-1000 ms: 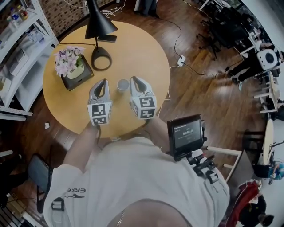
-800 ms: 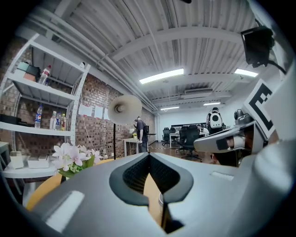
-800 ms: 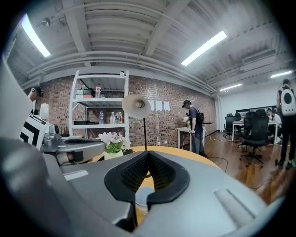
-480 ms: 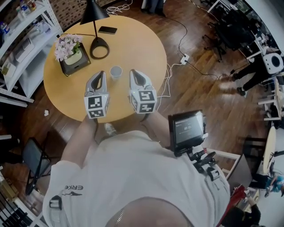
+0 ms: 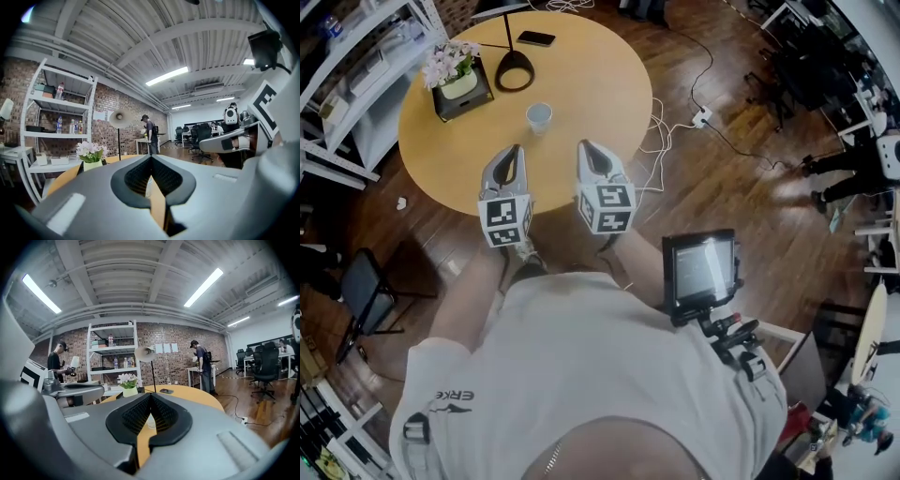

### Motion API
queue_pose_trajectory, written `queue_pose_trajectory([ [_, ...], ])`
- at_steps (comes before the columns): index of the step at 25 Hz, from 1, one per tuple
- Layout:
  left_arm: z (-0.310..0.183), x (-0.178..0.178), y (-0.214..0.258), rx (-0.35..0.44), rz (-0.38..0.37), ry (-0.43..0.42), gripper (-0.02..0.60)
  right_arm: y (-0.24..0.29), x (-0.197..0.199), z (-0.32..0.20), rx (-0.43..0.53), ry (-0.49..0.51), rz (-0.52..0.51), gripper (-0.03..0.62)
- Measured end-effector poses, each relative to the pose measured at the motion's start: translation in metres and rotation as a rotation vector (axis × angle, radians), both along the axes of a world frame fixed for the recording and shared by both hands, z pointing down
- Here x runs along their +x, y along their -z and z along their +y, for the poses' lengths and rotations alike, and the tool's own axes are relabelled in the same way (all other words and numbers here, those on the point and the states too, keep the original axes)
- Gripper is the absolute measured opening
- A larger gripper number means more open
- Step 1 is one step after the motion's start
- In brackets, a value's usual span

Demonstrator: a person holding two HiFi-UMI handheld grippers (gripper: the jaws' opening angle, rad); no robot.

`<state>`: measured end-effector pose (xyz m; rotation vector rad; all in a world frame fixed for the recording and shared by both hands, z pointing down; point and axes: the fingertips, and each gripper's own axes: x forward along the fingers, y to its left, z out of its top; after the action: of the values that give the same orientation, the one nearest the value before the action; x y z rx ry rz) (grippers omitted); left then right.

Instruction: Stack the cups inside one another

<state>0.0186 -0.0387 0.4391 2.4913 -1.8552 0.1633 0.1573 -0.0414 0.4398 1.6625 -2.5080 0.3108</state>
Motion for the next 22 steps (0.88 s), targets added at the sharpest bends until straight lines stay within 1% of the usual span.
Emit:
queue_pose_trajectory([
  [4,0.023,-0.003,0.001,-0.005,-0.006,0.013,0.002,0.004,-0.007,0.019,0.008,0.024,-0.009,0.014],
  [8,0.033,-0.004,0.001,-0.006,-0.003,0.002,0.002,0.011,-0.013,0.031,0.02,0.026,-0.006,0.014],
  [16,0.033,-0.021,0.006,-0.006,0.006,-0.036,0.002,0.012,-0.028,0.041,0.02,-0.004,0.009,0.014],
  [22,0.029,-0.026,0.005,-0.013,0.017,-0.05,0.002,0.009,-0.027,0.04,0.005,-0.022,0.02,0.014],
])
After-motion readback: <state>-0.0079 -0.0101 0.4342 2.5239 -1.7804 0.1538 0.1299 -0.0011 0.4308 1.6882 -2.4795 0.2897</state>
